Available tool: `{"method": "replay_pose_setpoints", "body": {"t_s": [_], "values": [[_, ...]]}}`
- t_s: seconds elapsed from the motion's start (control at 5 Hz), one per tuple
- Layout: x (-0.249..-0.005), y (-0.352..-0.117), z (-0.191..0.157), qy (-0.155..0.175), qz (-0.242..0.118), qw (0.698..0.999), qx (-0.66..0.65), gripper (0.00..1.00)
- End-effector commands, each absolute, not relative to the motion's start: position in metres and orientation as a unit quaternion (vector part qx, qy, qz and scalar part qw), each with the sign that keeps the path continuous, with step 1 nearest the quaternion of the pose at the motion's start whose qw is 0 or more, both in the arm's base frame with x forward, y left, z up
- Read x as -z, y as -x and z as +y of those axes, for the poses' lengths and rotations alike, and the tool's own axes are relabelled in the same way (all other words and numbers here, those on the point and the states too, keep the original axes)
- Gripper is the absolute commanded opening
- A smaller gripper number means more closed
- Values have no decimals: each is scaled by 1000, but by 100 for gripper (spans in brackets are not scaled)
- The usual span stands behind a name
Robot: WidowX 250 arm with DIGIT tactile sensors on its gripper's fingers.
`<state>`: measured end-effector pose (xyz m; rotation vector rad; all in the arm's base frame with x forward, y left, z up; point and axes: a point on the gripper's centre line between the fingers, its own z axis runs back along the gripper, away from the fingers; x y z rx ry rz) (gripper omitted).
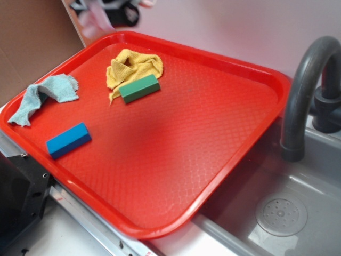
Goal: Grab the pink bunny.
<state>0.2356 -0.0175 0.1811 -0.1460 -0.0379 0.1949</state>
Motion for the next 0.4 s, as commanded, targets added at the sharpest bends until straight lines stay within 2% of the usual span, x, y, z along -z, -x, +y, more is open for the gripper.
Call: {"method": "replay_pose_setpoints", "body": {"t_s": [0.0, 0.2], "values": [[-259, -206, 2, 105, -106, 974, -170, 0], [-251, -216, 2, 59, -78, 975, -199, 0]]}}
